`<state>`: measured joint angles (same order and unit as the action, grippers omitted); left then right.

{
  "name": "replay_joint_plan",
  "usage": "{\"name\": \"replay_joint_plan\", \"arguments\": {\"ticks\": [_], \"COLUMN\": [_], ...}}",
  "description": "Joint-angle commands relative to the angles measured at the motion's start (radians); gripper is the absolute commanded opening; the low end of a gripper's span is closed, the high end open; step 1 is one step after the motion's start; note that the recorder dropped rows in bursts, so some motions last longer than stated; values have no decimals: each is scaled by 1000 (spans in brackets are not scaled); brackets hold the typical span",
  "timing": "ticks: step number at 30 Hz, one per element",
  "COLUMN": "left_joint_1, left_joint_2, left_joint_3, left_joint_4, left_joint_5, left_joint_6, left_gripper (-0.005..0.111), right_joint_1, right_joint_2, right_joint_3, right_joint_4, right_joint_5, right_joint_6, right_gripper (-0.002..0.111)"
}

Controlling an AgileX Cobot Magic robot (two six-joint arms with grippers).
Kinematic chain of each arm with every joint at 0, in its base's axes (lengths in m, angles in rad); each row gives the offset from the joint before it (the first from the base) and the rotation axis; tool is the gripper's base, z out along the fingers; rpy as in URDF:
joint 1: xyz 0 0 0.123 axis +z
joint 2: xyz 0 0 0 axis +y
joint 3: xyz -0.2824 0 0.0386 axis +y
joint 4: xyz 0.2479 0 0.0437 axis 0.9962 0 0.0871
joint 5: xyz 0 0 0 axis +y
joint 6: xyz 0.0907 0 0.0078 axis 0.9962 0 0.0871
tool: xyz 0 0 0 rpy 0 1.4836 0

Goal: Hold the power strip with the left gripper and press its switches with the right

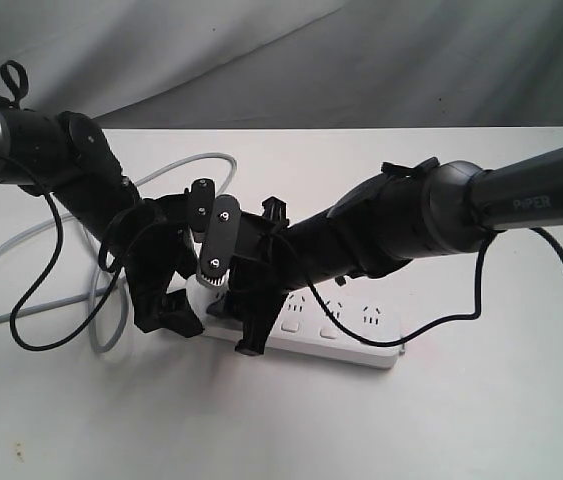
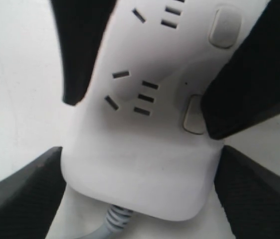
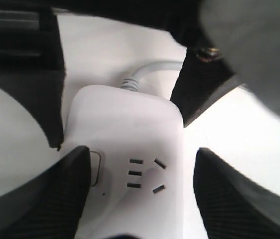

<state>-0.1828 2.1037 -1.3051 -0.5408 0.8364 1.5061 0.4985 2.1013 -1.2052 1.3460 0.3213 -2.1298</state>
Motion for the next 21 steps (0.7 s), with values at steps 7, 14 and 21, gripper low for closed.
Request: {"name": "replay_joint_plan", "arguments": {"ticks": [7, 14, 21], "left_joint_1": [-3, -3, -3], "left_joint_2": [4, 4, 4], "left_joint_3": [-1, -1, -1], "left_joint_4": [-3, -3, -3], "left_joint_5": [-7, -7, -7], "left_joint_6": [-9, -9, -9], "left_gripper": [73, 73, 73], "right_joint_1": [11, 12, 12], "right_joint_2": [69, 23, -66], "right_joint_3": [10, 10, 10], "right_joint_4": [-54, -45, -45], "right_joint_5": [-79, -83, -83], "right_joint_6": [-14, -14, -10], "right_gripper": [57, 57, 57]}}
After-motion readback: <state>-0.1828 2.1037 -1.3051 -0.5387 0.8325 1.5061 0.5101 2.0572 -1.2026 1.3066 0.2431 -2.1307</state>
